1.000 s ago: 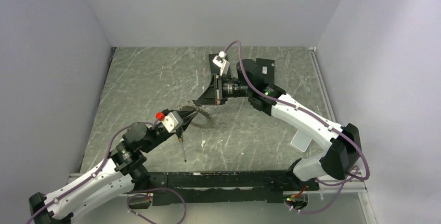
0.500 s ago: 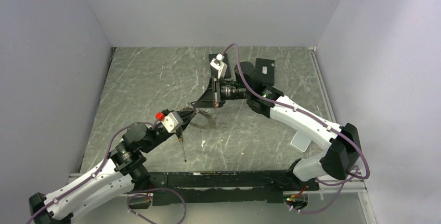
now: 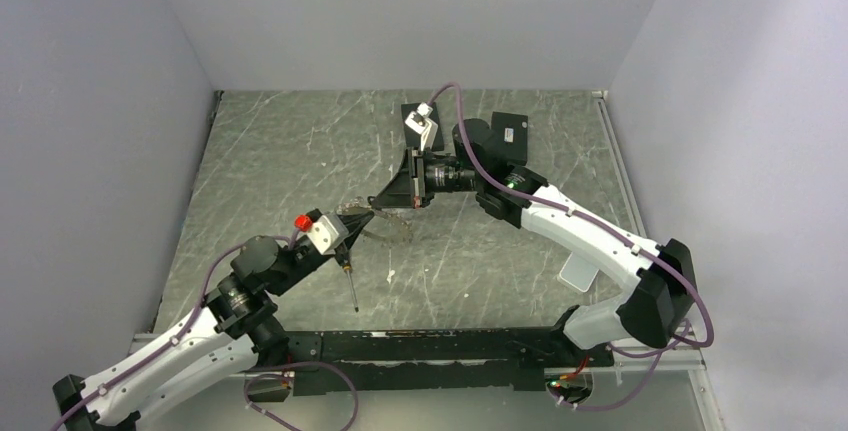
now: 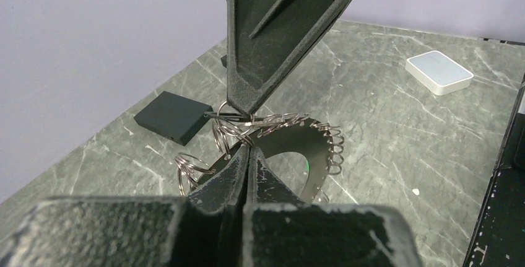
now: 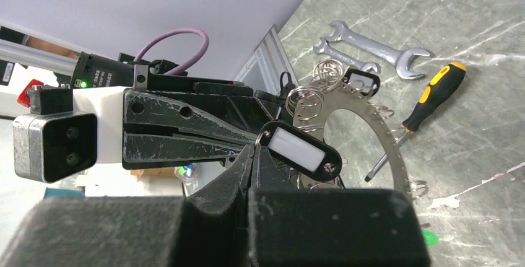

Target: Put the keys on the keyring

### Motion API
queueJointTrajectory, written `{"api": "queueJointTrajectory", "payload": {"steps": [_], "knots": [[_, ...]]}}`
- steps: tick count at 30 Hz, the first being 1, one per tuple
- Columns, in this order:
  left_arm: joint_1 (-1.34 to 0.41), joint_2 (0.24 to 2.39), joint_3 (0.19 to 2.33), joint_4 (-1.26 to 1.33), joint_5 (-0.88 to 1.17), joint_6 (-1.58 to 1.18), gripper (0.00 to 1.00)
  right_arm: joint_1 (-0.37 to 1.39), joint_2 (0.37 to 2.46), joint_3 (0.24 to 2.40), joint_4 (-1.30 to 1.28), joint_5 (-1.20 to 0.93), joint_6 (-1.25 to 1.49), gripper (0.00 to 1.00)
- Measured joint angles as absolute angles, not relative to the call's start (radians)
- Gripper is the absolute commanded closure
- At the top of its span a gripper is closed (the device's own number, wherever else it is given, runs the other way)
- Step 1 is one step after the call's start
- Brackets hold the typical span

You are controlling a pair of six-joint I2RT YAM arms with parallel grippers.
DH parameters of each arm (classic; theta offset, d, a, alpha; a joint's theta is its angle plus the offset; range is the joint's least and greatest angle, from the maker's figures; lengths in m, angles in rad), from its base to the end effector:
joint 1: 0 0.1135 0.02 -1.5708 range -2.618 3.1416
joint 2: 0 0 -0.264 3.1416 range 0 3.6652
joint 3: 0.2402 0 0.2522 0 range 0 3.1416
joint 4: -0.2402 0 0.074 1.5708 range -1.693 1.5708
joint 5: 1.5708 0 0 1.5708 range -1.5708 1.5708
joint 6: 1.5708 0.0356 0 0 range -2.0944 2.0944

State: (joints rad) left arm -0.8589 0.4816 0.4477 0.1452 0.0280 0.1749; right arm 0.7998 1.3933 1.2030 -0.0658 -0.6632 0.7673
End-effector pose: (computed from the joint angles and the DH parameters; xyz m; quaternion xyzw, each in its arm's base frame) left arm 0.0919 -0.1080 0.2996 0.3385 0.5744 -0.2587 0.6990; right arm 0.2101 0.2476 0.3601 -0.2111 0.7452 0.5903 0.2274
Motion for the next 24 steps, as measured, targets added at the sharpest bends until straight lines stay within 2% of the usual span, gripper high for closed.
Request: {"api": "queueJointTrajectory", "payload": {"steps": [15,20,24], "knots": [[-0.859,0.501,0.457,0.152,0.061,0.156,0.80,0.801,1.392,1.198,-0.066,-0.658,0.760,1.00],[-0.859,0.498,0.457,0.152,0.064,0.146,0.79,0.801,1.392,1.198,-0.066,-0.654,0.754,1.00],[-0.859,0.488,0.457,0.153,0.059,0.133,0.83,0.801,1.391,1.196,-0.066,-0.651,0.751,1.00]]}}
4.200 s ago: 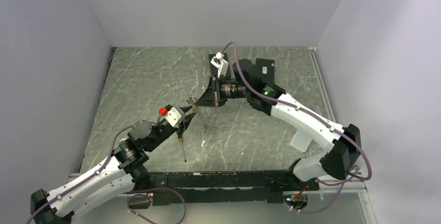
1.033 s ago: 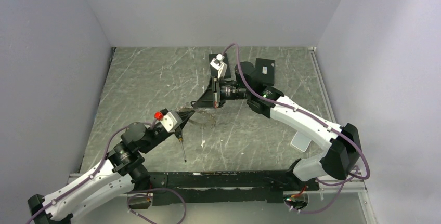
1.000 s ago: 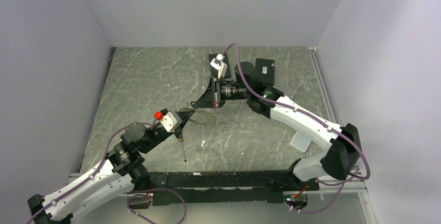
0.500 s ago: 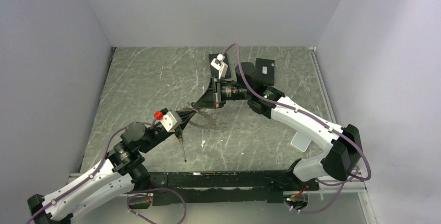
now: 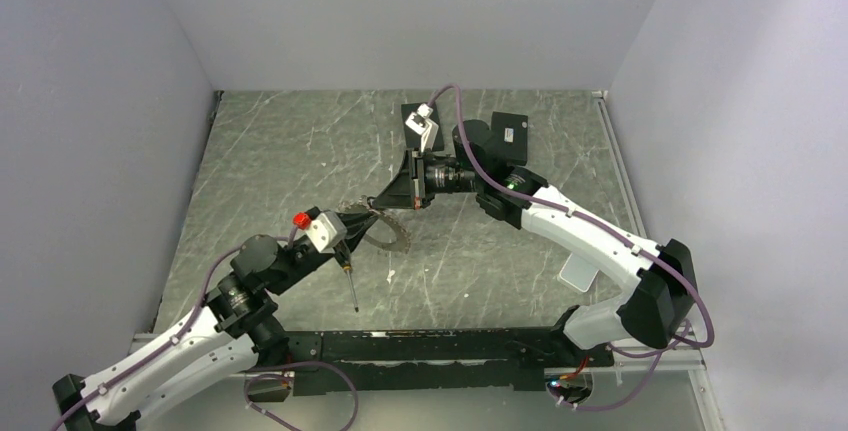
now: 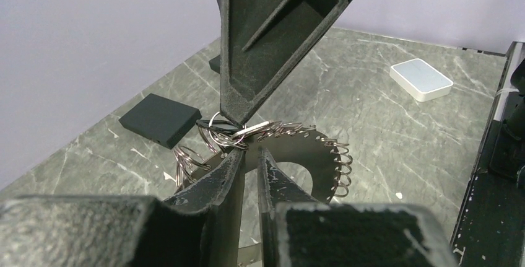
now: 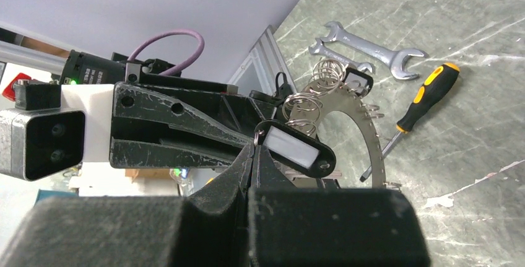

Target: Put the keys on the keyring

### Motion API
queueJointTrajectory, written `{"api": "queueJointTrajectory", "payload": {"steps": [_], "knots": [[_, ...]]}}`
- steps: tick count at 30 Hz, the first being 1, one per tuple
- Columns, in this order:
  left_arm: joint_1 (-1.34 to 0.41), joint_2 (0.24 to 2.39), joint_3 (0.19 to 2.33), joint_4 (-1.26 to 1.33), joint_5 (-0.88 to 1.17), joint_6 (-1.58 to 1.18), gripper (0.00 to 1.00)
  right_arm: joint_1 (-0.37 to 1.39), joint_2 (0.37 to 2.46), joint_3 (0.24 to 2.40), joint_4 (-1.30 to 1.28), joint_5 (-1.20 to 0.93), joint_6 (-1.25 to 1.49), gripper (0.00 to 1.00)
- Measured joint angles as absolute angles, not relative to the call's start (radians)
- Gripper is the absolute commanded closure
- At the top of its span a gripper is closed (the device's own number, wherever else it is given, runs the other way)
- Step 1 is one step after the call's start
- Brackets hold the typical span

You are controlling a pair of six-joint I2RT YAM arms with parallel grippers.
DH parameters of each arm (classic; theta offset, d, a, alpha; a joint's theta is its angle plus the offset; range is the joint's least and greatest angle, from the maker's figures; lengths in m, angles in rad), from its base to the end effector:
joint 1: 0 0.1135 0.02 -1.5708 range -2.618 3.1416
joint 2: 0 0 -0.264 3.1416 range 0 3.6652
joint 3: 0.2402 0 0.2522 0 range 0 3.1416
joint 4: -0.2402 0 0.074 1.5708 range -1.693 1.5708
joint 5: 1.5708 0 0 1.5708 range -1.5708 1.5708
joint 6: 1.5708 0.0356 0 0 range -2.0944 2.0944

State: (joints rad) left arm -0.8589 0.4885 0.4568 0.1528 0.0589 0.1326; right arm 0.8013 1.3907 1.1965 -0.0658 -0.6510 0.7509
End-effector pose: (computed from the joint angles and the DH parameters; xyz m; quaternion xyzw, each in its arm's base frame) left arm 0.0914 -0.1091 0.3028 0.3347 0.5725 -0.2841 0.6925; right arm 0.2096 0.2474 0.3585 -0.2138 0.7460 0.5854 0.2345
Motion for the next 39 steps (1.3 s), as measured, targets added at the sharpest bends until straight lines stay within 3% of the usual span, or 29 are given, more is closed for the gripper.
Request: {"api": "queueJointTrajectory", "payload": {"steps": [9,13,25,39], "knots": [[-0.859,0.473,0.457,0.158,0.036,0.101,0.91,0.802,1.386,1.183,-0.065,-0.636,0.749,1.00],[-0.859,0.467,0.457,0.157,0.016,0.083,1.00,0.802,1.385,1.182,-0.065,-0.633,0.748,1.00],[-0.859,0.454,0.467,0.138,-0.070,0.020,1.00,0.810,1.382,1.182,-0.067,-0.634,0.697,1.00],[-0.861,0.509,0.621,0.024,-0.193,-0.112,1.00,0.938,1.340,1.183,-0.154,-0.518,0.344,1.00]]}}
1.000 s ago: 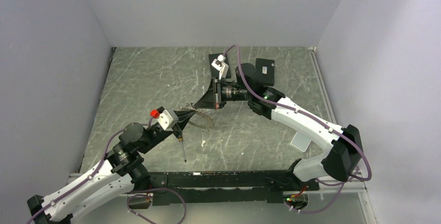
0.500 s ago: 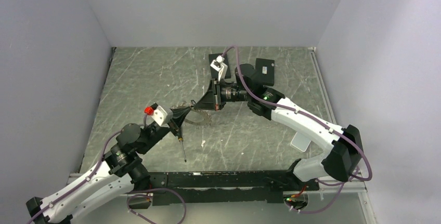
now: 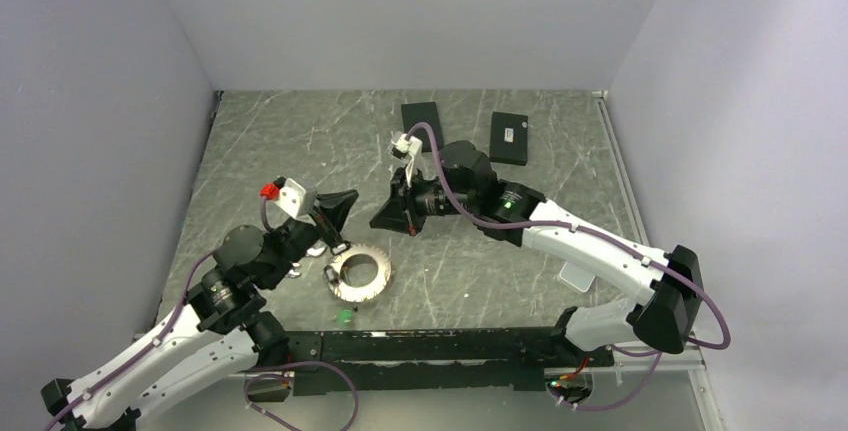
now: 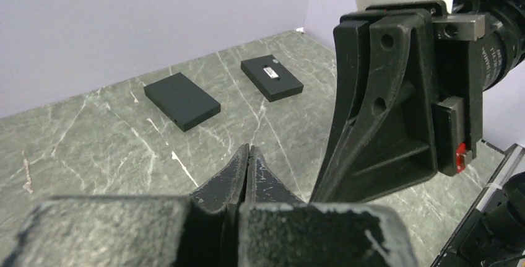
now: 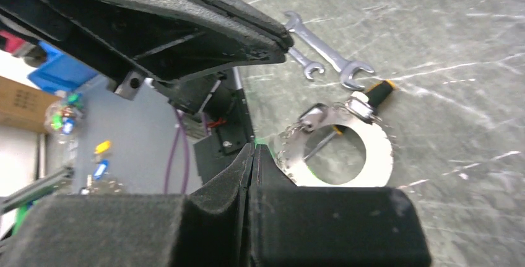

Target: Put the keys on the keyring

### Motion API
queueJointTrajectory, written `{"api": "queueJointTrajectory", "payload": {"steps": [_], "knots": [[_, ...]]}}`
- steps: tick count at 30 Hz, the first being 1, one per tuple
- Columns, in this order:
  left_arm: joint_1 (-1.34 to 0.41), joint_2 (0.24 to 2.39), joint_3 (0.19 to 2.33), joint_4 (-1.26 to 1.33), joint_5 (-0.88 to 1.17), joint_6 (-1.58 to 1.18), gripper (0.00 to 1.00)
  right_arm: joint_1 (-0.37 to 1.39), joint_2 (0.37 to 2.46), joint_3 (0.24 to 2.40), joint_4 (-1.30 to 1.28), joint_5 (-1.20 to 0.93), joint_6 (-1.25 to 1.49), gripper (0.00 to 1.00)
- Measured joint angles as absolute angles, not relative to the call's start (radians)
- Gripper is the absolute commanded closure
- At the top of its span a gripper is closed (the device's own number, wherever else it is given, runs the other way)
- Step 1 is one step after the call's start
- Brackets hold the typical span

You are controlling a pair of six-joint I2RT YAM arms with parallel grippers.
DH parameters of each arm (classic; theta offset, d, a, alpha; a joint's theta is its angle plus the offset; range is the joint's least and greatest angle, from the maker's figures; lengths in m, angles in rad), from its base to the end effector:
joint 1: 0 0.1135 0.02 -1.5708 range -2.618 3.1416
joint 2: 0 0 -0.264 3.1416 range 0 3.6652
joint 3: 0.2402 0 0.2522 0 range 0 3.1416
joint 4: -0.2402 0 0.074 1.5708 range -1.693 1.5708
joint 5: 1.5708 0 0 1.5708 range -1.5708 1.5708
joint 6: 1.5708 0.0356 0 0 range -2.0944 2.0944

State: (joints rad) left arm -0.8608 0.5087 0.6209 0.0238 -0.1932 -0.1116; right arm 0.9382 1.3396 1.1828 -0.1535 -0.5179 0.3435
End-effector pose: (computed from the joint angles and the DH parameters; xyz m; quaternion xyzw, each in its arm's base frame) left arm 0.0926 -0.0972 0.3439 0.1718 0.6356 -0.2944 0.6927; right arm 0.1695 0.2610 0.3594 -0.3731 0.7025 0.5064 0.3330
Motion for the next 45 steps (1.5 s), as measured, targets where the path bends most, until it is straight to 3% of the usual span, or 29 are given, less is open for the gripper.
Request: {"api": "queueJointTrajectory", "payload": {"steps": [5,10,13,15,19,24,34,40,45], "knots": [[-0.861,0.514,0.626,-0.027,-0.200,-0.121,0.99,0.938,1.340,1.182,-0.173,-0.444,0.271,1.00],[-0.861,0.498,0.626,-0.086,-0.239,-0.137,0.79,0.938,1.339,1.143,-0.176,-0.372,0.260,1.00],[-0.861,0.482,0.636,-0.149,-0.303,-0.154,0.72,0.938,1.354,1.103,-0.181,-0.346,0.260,0.84],[-0.861,0.481,0.662,-0.216,-0.361,-0.168,0.71,0.938,1.376,1.076,-0.181,-0.340,0.264,0.67],[-0.861,0.469,0.725,-0.346,-0.471,-0.173,0.69,0.941,1.437,1.015,-0.174,-0.343,0.284,0.49],[-0.861,0.413,0.801,-0.480,-0.631,-0.141,0.64,1.005,1.548,1.033,-0.163,-0.336,0.299,0.33],[-0.860,0.197,0.736,-0.508,-0.902,-0.097,0.62,1.182,1.890,1.306,-0.162,-0.244,0.353,0.14],[-0.860,0.189,0.731,-0.518,-0.914,-0.094,0.62,1.206,2.030,1.464,-0.195,-0.187,0.411,0.13],[-0.854,0.192,0.731,-0.529,-0.905,-0.099,0.62,1.217,2.089,1.534,-0.238,-0.139,0.456,0.21]]}}
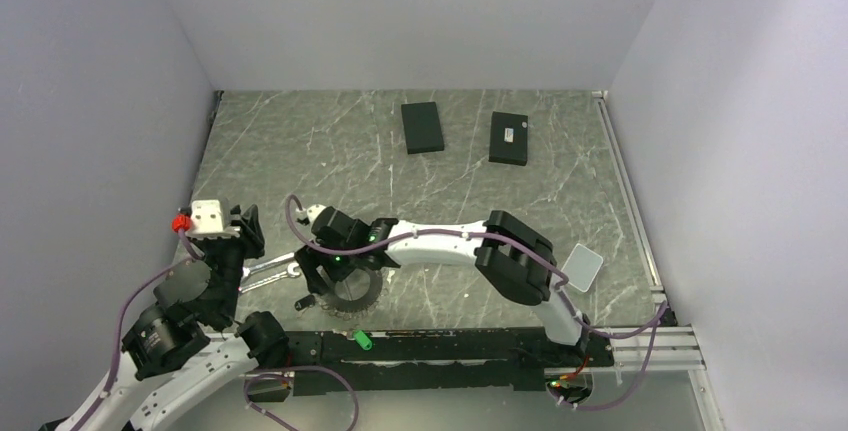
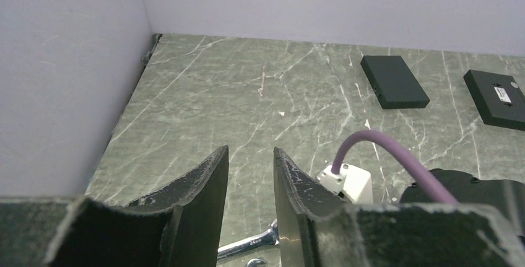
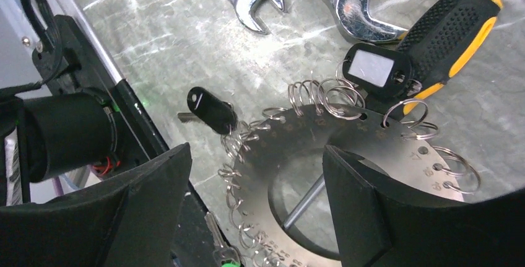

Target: Put the keys on the keyring

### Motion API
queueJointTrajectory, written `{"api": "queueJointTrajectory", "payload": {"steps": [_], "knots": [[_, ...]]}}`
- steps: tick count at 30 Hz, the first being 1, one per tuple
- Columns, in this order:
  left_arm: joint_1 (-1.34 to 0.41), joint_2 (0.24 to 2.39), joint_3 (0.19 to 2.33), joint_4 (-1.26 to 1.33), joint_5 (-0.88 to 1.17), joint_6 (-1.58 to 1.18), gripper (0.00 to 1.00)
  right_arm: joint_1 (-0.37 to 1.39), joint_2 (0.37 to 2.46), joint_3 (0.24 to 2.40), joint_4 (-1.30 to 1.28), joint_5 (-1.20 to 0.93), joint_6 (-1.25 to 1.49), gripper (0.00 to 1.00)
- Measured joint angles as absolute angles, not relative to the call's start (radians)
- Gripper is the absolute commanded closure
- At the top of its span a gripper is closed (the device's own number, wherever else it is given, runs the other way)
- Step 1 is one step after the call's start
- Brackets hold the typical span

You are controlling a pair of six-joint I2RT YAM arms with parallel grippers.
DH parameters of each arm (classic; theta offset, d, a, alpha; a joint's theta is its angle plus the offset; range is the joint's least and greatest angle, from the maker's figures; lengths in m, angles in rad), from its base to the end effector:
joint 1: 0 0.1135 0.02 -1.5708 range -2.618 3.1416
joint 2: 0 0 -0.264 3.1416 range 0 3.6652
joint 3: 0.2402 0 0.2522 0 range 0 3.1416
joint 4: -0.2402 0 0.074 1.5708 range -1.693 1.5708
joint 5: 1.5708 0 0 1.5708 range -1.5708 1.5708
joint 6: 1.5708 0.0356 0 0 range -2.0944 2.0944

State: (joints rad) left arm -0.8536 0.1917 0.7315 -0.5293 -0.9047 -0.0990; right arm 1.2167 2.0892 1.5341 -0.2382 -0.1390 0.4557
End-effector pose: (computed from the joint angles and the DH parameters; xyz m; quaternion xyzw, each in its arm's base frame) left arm 0.0448 -0.0088 0.3422 -0.0558 0.7026 -0.0199 0.7091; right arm 0.1574 0.4400 0.1868 -0.3673 0.8474 0.3237 0.2058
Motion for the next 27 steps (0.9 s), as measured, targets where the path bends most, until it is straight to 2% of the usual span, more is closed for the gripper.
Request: {"api": "queueJointTrajectory", "payload": {"steps": [12,20,27], "knots": [[-0.817,0.175,0.731,-0.544,-0.854,-0.101,0.62,1.237,2.203,1.671,-0.305,-0.127,0.542,0.34],[-0.796,0.166,0.731,-0.544,-0.828,-0.117,0.62,1.253,2.217,1.689,-0.366,-0.074,0.562,0.34],[-0.780,0.166,0.731,-0.544,-0.809,-0.117,0.62,1.250,2.086,1.523,-0.382,-0.003,0.553,0.33]]}}
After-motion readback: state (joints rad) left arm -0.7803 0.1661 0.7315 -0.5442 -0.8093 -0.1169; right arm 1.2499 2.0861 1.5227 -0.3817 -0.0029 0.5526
